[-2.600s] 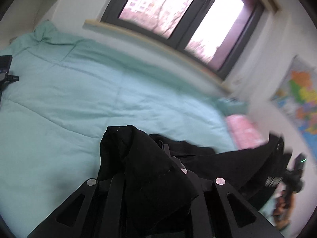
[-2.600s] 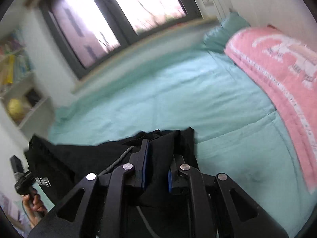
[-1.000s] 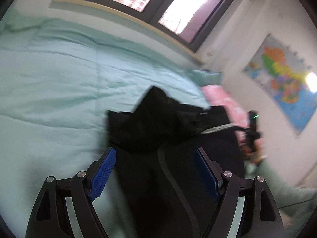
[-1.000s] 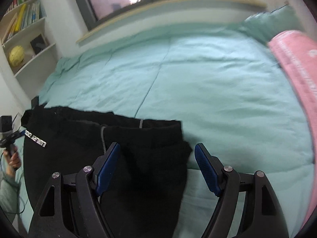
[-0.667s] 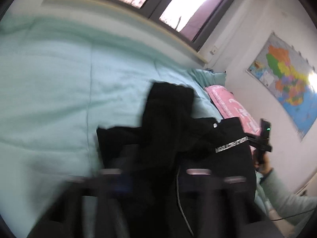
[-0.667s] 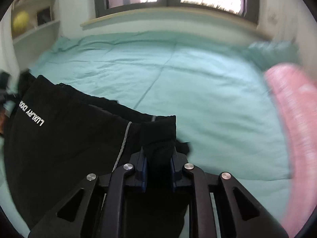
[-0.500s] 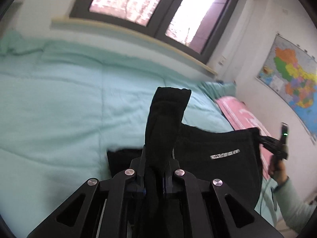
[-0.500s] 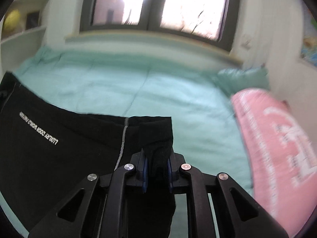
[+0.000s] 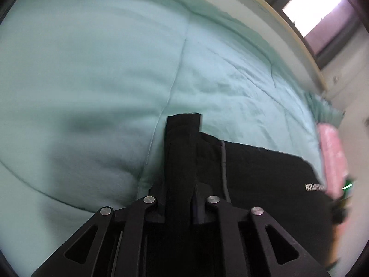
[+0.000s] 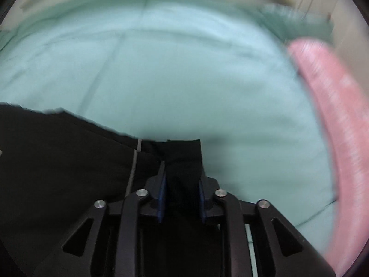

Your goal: Fold large clothes

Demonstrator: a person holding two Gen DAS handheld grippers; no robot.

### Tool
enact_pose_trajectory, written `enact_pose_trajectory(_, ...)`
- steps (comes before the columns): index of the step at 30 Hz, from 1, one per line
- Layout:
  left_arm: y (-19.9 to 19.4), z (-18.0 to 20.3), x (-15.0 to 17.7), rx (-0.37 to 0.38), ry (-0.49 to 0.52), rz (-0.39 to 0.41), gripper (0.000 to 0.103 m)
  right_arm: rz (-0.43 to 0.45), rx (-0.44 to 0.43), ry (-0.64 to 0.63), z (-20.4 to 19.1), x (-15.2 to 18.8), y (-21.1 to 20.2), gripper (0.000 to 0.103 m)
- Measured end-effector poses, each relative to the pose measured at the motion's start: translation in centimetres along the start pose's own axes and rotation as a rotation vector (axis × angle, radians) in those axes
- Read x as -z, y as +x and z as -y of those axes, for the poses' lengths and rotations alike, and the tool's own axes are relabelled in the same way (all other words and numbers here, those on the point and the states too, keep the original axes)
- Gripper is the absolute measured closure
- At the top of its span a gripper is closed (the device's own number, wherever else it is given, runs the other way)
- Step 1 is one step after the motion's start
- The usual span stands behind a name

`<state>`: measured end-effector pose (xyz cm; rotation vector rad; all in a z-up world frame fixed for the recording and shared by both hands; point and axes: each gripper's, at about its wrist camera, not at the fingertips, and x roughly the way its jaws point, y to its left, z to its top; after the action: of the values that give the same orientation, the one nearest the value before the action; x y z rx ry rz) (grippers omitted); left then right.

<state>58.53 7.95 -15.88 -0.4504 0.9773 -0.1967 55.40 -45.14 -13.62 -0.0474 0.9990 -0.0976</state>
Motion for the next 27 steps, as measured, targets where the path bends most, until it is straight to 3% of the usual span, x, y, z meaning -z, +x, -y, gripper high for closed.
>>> enact_pose_trajectory(3,-0.5,-1.8,-0.5,0.111,-0.063,-0.020,0.081,0.009,-0.083,0.081,2.1,0.1,-0.1,0.067)
enact_pose_trajectory(5,-2.2,-2.4,-0.5,0.158,-0.062,-0.014,0.078,0.035,-0.165,0.138,4.0,0.5,-1.5,0.065)
enact_pose_trajectory(7,-4.4,-2.4,-0.5,0.175,-0.061,0.013,0.057,0.121,-0.227,0.179,5.6,0.9,-4.5,0.063)
enact_pose_trajectory(11,-13.0,-1.6,-0.2,0.211,0.020,0.163,0.044,0.316,-0.367,0.241,8.9,3.0,-13.6,0.048)
enact_pose_trajectory(13,-17.4,0.8,0.5,0.152,0.091,0.255,0.038,0.362,-0.421,0.218,8.9,3.6,-17.7,0.032)
enact_pose_trajectory(14,-18.3,2.1,0.8,0.145,0.123,0.273,0.038,0.370,-0.427,0.191,8.1,4.0,-19.7,0.031)
enact_pose_trajectory(17,-20.4,7.9,4.2,0.095,0.267,0.255,0.035,0.300,-0.474,0.087,3.9,5.2,-22.9,0.031)
enact_pose_trajectory(20,-19.1,12.2,8.2,0.087,0.350,0.183,0.035,0.169,-0.494,-0.028,-3.0,7.0,-22.8,0.031)
enact_pose_trajectory(23,-15.1,15.3,12.0,0.089,0.381,0.076,0.035,0.078,-0.390,-0.136,-9.0,9.2,-20.0,0.031)
enact_pose_trajectory(27,-5.6,15.4,14.8,-0.082,0.352,-0.121,0.039,-0.058,-0.274,-0.197,-13.4,11.6,-14.0,0.030)
